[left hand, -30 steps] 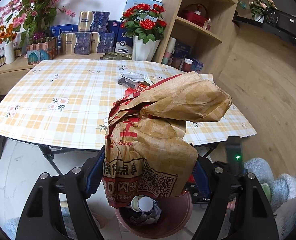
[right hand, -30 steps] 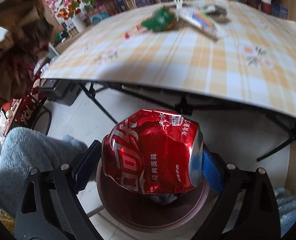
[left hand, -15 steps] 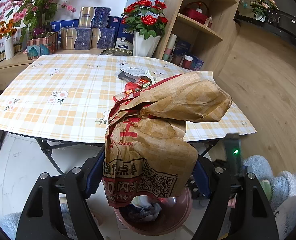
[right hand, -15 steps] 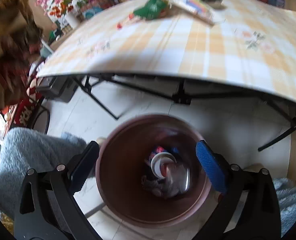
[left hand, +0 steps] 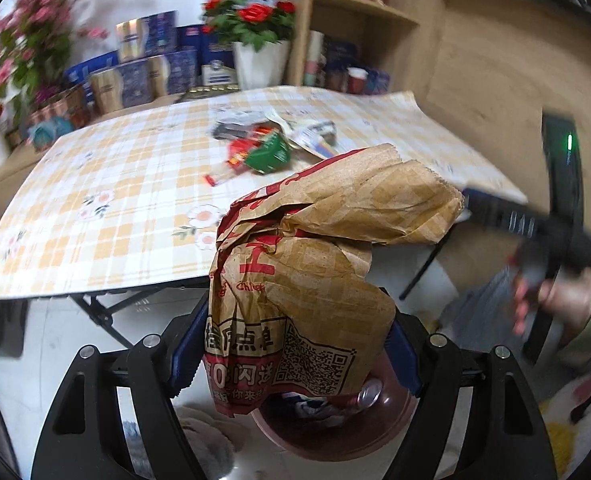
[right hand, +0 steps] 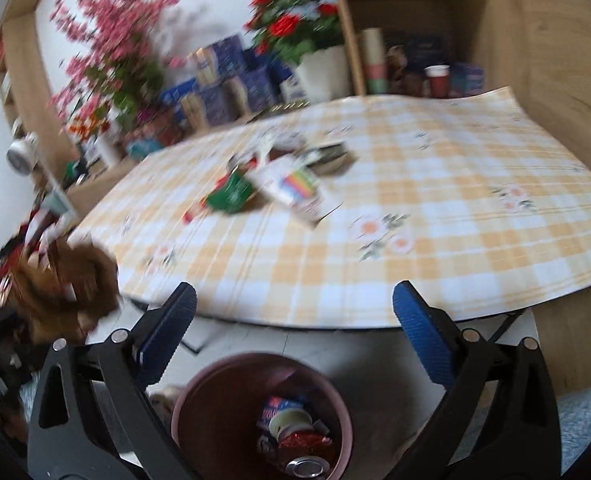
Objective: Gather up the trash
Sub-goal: 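Lower the paper bag into the bin and open the left gripper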
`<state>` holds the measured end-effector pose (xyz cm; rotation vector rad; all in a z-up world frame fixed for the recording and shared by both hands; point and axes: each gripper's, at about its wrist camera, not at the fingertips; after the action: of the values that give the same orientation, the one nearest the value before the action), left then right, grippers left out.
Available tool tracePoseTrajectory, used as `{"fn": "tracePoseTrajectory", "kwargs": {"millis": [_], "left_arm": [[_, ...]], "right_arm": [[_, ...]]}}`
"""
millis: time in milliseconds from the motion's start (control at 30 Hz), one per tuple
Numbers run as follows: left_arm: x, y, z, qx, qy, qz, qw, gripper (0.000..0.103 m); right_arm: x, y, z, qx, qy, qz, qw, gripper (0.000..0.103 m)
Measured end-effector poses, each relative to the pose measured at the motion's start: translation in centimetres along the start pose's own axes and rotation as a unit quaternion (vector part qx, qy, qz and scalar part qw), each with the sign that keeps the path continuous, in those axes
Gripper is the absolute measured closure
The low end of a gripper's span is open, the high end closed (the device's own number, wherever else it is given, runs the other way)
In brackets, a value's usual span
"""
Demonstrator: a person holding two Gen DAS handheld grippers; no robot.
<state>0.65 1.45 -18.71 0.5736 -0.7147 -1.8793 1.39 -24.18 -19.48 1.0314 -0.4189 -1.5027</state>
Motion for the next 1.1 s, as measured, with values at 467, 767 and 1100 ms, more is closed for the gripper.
{"fn": "tracePoseTrajectory", "kwargs": {"millis": [467, 767, 1100], "left_arm": [[2.9, -4.5, -7.5, -0.106, -0.031, -0.065, 0.9918, 0.027], [3.5, -5.2, -8.6, -0.127, -0.039, -0.076, 0.9882, 0.026], [3.2, -5.2, -9.0, -0.14, -0.047, -0.067, 0.9867, 0.023]], "right_arm": [[2.0, -0.8, 0.1, 0.007, -0.053, -0.019, 0.998, 0.006], [1.9, -1.3, -0.5, -0.005, -0.052, -0.02, 0.998, 0.006], [2.0, -1.4, -0.6, -0.01, -0.053, -0.025, 0.998, 0.006]]}}
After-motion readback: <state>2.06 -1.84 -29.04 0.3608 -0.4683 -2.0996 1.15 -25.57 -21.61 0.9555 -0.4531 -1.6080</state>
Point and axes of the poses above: each gripper's, at about its wrist camera, not at the fingertips, and z roughly against the way its jaws point, x to its right, y to its top, and after that the axes turned 11 degrees about y, right-handed
